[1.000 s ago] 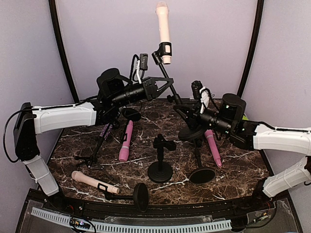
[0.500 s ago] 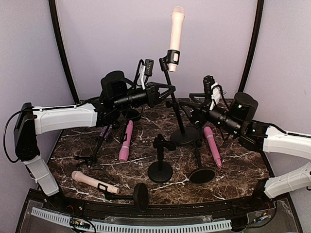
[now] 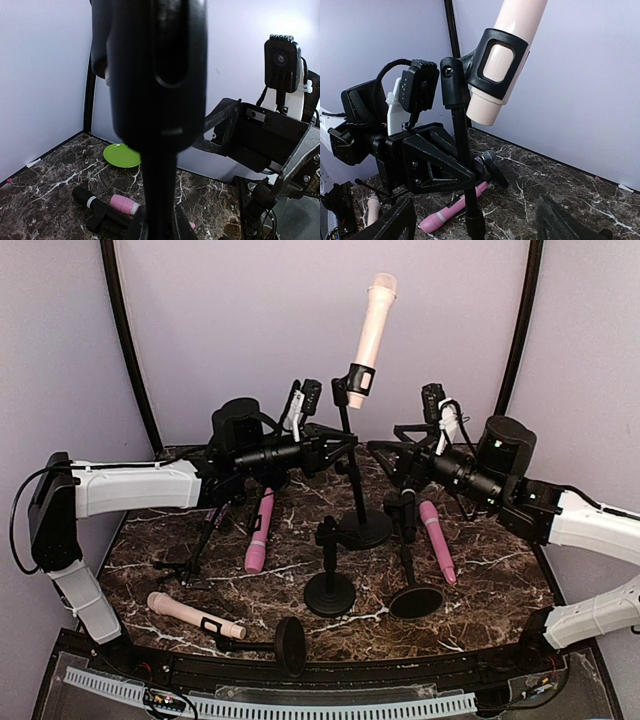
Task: Remove the microphone from the stand
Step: Pass from the right arm to the left, then place the microphone stand with the microphone at the center of the board.
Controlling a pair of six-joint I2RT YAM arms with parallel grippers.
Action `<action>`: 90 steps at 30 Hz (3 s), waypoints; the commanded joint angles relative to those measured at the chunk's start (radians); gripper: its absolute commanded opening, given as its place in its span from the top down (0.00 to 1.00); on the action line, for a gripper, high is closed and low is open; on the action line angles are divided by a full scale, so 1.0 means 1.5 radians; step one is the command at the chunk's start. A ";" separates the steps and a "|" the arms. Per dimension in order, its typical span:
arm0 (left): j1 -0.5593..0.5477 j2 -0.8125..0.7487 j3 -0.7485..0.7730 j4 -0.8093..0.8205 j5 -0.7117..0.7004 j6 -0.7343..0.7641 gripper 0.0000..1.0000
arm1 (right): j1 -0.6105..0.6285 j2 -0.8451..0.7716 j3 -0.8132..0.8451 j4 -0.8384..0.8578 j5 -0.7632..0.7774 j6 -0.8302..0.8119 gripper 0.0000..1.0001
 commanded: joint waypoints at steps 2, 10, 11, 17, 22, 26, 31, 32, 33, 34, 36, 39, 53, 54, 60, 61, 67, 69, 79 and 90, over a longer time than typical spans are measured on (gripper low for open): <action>0.001 -0.071 -0.017 0.108 -0.024 0.010 1.00 | -0.005 0.053 0.010 -0.006 -0.004 0.039 0.17; 0.001 -0.103 -0.065 0.065 -0.119 0.084 1.00 | -0.005 0.129 0.008 0.009 0.008 0.034 0.24; 0.001 -0.109 -0.070 0.062 -0.137 0.092 1.00 | -0.005 0.131 0.006 0.015 0.009 0.036 0.24; 0.002 -0.140 -0.137 0.054 -0.203 0.158 1.00 | -0.005 0.128 -0.017 0.052 0.032 0.043 0.24; 0.011 -0.161 -0.218 0.106 -0.232 0.178 1.00 | -0.005 0.126 -0.035 0.069 0.036 0.052 0.24; 0.013 -0.167 -0.283 0.174 -0.235 0.186 1.00 | -0.005 0.124 -0.049 0.087 0.039 0.062 0.24; 0.014 -0.159 -0.347 0.261 -0.238 0.183 1.00 | -0.005 0.126 -0.058 0.095 0.034 0.069 0.24; 0.014 -0.157 -0.360 0.284 -0.238 0.180 1.00 | -0.005 0.126 -0.059 0.096 0.033 0.071 0.24; 0.014 -0.155 -0.367 0.297 -0.237 0.177 1.00 | -0.005 0.127 -0.061 0.098 0.032 0.072 0.24; 0.014 -0.151 -0.378 0.316 -0.236 0.173 1.00 | -0.005 0.127 -0.062 0.100 0.032 0.072 0.24; 0.014 -0.147 -0.388 0.340 -0.234 0.168 1.00 | -0.005 0.130 -0.063 0.102 0.030 0.075 0.24; 0.014 -0.137 -0.389 0.353 -0.226 0.168 1.00 | -0.005 0.136 -0.065 0.107 0.026 0.079 0.24; 0.014 -0.108 -0.351 0.264 -0.177 0.138 0.81 | -0.005 0.133 -0.083 0.105 0.031 0.091 0.24; 0.014 -0.107 -0.349 0.261 -0.177 0.138 0.79 | -0.005 0.132 -0.086 0.107 0.031 0.092 0.24; 0.014 -0.102 -0.348 0.255 -0.190 0.127 0.61 | -0.005 0.124 -0.094 0.109 0.037 0.095 0.24; 0.014 -0.103 -0.348 0.254 -0.189 0.125 0.59 | -0.005 0.122 -0.096 0.109 0.039 0.095 0.24; 0.014 -0.116 -0.350 0.241 -0.193 0.118 0.52 | -0.005 0.115 -0.105 0.109 0.044 0.097 0.24; 0.014 -0.126 -0.355 0.234 -0.202 0.114 0.46 | -0.005 0.113 -0.106 0.109 0.045 0.099 0.24; 0.034 -0.227 -0.408 0.140 -0.240 0.004 0.26 | -0.005 0.101 -0.108 0.108 0.052 0.102 0.21; 0.104 -0.210 -0.472 0.201 -0.066 -0.251 0.29 | -0.005 0.110 -0.100 0.109 0.048 0.112 0.20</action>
